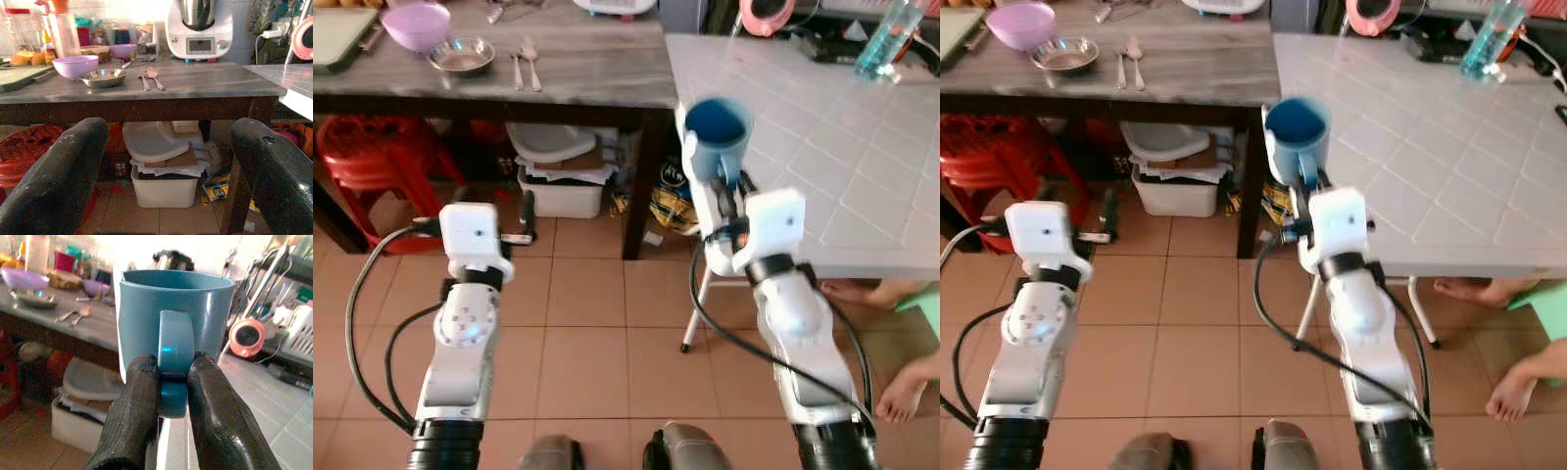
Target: Setting the table
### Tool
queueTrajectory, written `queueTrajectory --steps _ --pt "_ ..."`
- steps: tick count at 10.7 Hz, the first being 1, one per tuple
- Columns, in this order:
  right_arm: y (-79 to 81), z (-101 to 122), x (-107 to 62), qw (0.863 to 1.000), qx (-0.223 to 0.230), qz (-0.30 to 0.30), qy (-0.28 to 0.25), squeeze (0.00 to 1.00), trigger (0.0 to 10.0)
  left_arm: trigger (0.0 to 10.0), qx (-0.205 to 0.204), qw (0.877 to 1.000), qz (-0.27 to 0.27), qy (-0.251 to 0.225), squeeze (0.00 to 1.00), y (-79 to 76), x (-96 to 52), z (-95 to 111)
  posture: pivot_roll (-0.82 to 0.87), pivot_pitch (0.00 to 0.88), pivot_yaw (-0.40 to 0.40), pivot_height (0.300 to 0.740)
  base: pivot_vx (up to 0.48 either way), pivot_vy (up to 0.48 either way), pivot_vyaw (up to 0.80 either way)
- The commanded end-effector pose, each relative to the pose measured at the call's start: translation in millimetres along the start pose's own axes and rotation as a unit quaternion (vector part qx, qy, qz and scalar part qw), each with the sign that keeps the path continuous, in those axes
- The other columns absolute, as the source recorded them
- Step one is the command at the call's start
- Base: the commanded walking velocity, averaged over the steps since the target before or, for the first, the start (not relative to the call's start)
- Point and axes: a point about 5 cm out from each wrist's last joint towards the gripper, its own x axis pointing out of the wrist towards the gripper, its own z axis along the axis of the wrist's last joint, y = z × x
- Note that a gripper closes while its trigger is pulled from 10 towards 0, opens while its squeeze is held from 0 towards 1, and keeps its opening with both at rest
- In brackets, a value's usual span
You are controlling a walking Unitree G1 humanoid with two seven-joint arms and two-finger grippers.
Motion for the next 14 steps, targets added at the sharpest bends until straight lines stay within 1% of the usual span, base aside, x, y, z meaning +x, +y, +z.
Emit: queueTrajectory --steps 1,3,4,5,9,12,13,14 --pt "-5.4 1.5 -2.1 1.000 -0.008 -0.004 -0.003 0.00 10.0 10.0 -0.003 1.000 -0.011 0.001 0.00 -7.1 -0.1 -0.9 -0.04 0.136 -0.018 0.740 0.480 0.000 0.00" --pt "-3.5 1.5 -4.9 1.000 -0.009 -0.004 -0.001 0.00 10.0 10.0 -0.007 1.000 -0.012 0.005 0.00 -8.6 -3.2 -2.6 -0.05 0.150 -0.011 0.740 0.480 0.000 0.00" --pt "-2.2 0.8 -7.2 1.000 -0.015 0.001 0.001 0.00 10.0 10.0 -0.017 1.000 -0.008 0.009 0.00 -8.2 -3.3 -3.4 -0.05 0.152 -0.011 0.740 0.469 0.000 0.00" --pt "-1.0 0.2 -8.8 1.000 -0.015 0.008 0.001 0.00 10.0 10.0 -0.018 1.000 -0.003 0.010 0.00 -5.9 -2.5 -4.2 -0.05 0.157 -0.011 0.740 0.345 0.334 0.00" --pt "-1.1 -0.4 -8.7 1.000 -0.008 0.006 0.005 0.00 10.0 10.0 0.003 1.000 0.000 0.004 0.00 -4.0 -3.2 -2.8 -0.05 0.160 -0.013 0.740 0.333 0.346 0.00" --pt "-3.8 0.1 -7.2 1.000 -0.007 0.003 0.004 0.00 10.0 10.0 0.004 1.000 -0.001 -0.001 0.00 -4.6 -0.3 -1.2 -0.05 0.159 -0.014 0.740 0.341 0.337 0.00" --pt "-4.1 -0.3 -8.4 1.000 -0.006 0.003 0.006 0.00 10.0 10.0 0.014 1.000 -0.005 -0.007 0.00 -6.1 -1.1 0.1 -0.06 0.165 -0.013 0.740 0.480 0.000 0.00" --pt "-3.1 -1.0 -9.0 1.000 -0.004 0.004 0.008 0.00 10.0 10.0 0.015 1.000 -0.006 -0.007 0.00 -7.0 -2.0 0.1 -0.06 0.166 -0.013 0.740 0.480 0.000 0.00"
